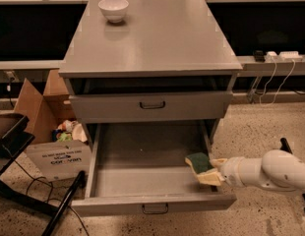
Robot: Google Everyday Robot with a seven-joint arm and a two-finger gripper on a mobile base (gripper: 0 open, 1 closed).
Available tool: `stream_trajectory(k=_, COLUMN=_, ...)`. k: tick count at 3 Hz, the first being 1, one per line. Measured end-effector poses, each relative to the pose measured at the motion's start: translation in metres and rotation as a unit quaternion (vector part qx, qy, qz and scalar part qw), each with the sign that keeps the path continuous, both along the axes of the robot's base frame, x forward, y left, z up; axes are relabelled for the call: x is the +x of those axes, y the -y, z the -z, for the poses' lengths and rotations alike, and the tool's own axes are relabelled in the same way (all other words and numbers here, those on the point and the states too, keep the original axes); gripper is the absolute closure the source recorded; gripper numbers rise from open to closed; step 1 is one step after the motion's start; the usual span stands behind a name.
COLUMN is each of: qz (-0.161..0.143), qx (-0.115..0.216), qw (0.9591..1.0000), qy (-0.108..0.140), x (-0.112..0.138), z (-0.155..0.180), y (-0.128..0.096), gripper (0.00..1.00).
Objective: Place sponge into middle drawer
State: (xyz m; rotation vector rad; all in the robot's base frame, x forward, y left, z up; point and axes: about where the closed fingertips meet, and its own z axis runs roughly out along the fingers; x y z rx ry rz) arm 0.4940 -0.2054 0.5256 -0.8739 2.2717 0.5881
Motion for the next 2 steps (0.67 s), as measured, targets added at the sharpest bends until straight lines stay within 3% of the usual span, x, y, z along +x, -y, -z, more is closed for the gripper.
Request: stream_trajectory(k=2, qz=-0.015, qx=0.053, qw=0.9985, qy=0.000, x=0.042, z=0.064, y=-0.054, gripper=1.00)
